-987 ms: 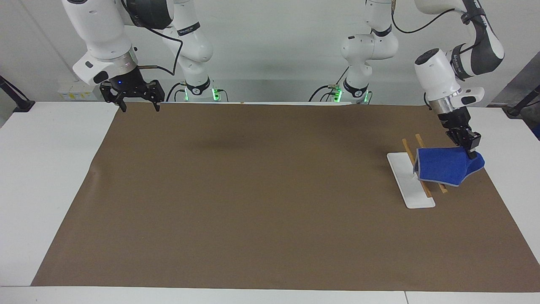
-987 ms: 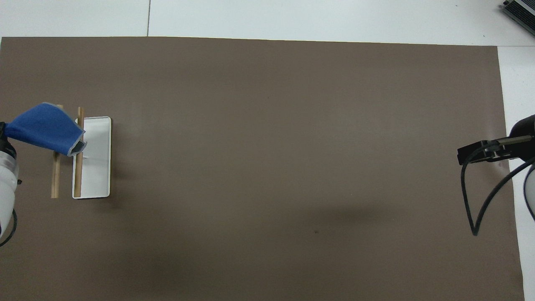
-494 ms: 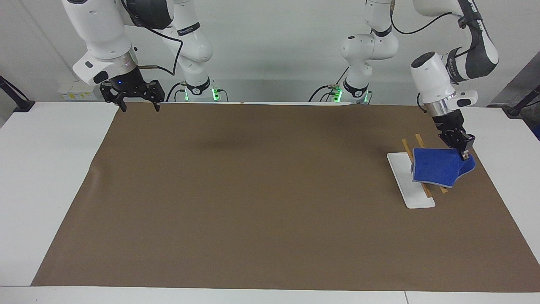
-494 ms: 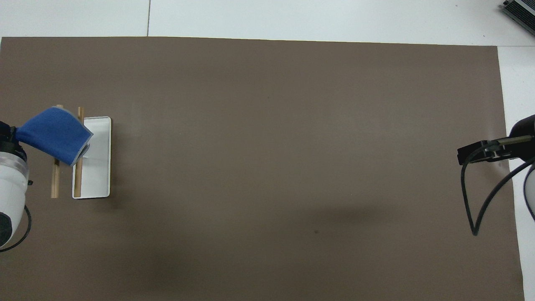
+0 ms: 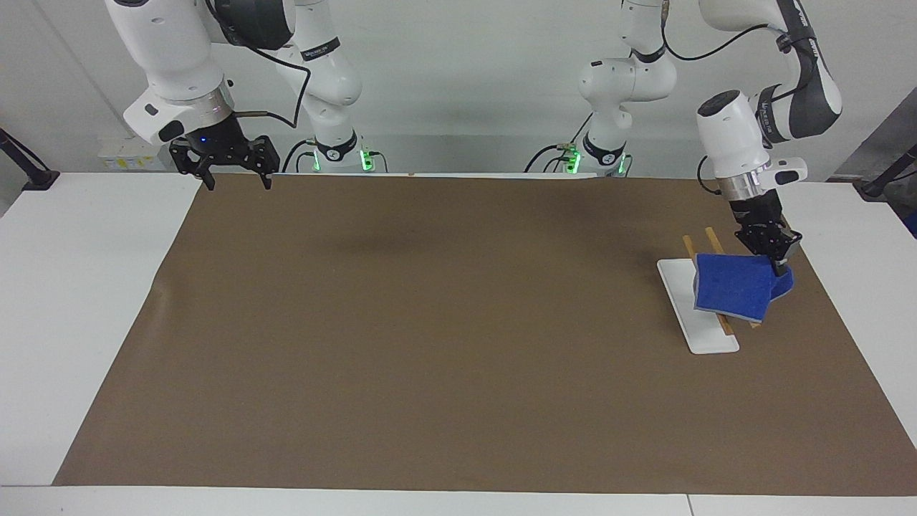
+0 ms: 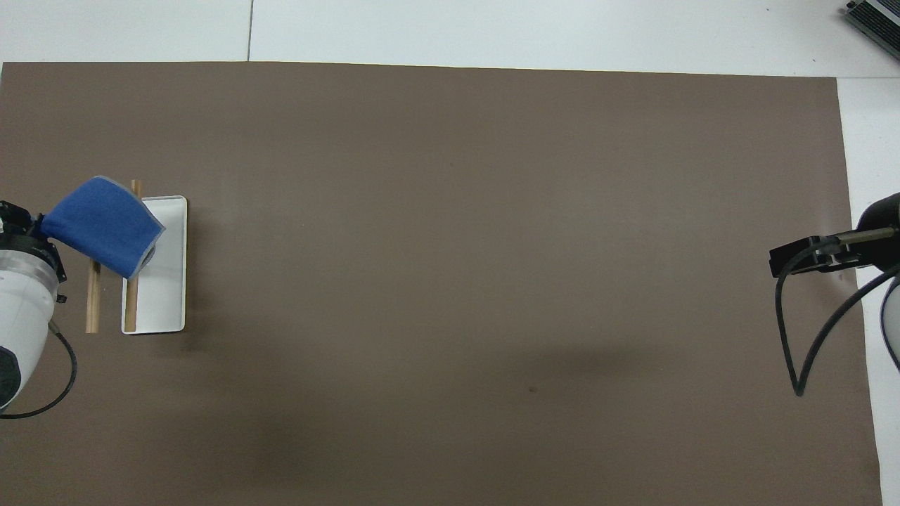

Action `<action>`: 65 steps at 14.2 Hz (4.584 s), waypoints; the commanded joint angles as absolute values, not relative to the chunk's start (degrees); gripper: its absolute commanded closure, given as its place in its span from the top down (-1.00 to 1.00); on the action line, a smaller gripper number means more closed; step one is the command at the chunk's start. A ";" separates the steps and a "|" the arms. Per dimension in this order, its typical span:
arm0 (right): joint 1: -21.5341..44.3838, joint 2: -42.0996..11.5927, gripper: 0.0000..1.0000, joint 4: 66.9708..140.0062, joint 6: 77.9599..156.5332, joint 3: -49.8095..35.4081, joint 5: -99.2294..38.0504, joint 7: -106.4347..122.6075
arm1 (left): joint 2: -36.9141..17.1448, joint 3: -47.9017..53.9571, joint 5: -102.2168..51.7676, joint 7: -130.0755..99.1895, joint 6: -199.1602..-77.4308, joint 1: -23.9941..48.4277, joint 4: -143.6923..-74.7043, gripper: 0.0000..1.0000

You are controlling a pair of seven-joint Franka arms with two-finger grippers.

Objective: Right arm passes towel to left arm to hang
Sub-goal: 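Lower the towel with the left gripper onto the rack's rod, then open the left gripper and lift it off the towel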

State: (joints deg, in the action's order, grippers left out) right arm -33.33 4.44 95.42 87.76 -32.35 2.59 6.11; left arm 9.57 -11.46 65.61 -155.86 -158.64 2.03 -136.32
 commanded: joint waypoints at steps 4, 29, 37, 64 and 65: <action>-33.49 5.71 1.00 96.59 88.51 -31.99 1.23 6.24 | 7.65 -10.37 56.18 -159.43 -157.41 3.87 -133.69 -0.99; -33.49 5.71 1.00 96.59 88.51 -32.08 1.32 6.24 | 9.76 -9.58 49.13 -152.40 -157.15 3.08 -138.43 -0.75; -33.49 5.71 1.00 96.59 88.51 -31.99 1.23 6.24 | 9.58 -9.49 49.13 -150.30 -155.66 3.16 -136.50 0.86; -33.49 5.71 1.00 96.59 88.51 -32.08 1.32 6.24 | 7.04 0.97 49.04 -104.26 -154.60 4.04 -121.21 1.00; -33.49 5.71 1.00 96.59 88.51 -32.08 1.23 6.24 | 6.77 0.97 49.04 -102.15 -154.60 4.13 -120.16 1.00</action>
State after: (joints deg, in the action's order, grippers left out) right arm -33.33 4.45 95.42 87.76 -32.35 2.59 6.11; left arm 8.81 1.28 49.41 -106.04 -154.38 3.50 -123.33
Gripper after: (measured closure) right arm 0.000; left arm 0.000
